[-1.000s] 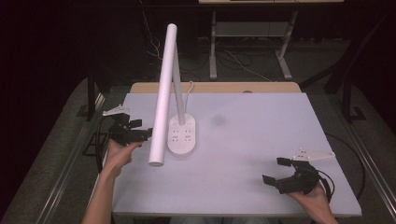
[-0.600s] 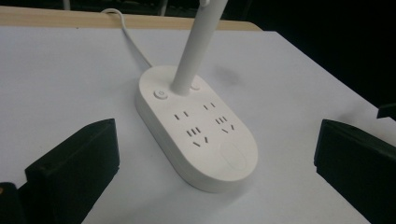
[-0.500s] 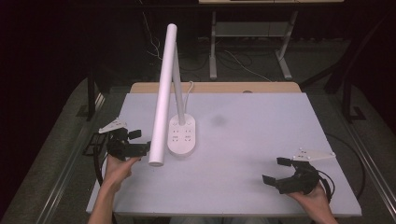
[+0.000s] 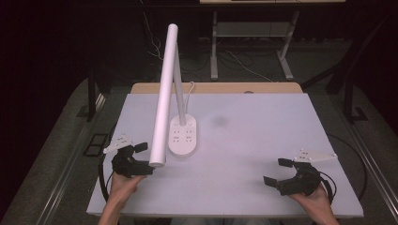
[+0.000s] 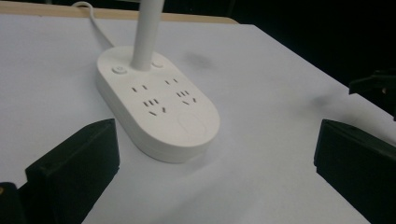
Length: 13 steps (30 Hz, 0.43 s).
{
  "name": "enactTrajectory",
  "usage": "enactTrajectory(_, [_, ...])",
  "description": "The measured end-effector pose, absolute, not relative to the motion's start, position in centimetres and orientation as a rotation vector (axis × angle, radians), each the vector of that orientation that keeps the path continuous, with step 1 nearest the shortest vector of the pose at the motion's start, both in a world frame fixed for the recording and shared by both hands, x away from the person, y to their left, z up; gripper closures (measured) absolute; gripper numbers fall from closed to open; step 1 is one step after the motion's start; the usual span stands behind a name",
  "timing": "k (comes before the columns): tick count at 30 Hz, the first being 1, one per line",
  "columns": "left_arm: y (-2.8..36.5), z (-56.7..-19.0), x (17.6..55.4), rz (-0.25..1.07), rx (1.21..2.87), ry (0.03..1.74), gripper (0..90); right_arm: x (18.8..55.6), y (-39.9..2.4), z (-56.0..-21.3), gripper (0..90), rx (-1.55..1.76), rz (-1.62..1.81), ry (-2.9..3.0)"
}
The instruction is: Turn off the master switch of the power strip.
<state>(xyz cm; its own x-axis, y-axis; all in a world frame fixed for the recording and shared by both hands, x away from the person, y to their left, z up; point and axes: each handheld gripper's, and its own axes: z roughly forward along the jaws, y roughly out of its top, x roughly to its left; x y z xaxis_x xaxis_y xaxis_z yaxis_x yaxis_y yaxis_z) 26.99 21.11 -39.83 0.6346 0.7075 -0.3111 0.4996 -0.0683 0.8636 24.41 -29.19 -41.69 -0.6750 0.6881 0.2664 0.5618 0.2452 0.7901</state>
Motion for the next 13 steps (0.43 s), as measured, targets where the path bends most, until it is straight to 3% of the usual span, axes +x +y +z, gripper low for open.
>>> enactTrajectory(13, [19.3, -41.7, 25.2, 0.211, 1.819, 0.913, 0.0, 24.1, -29.2, -41.6, 0.3, 1.205, 1.416, 2.366])
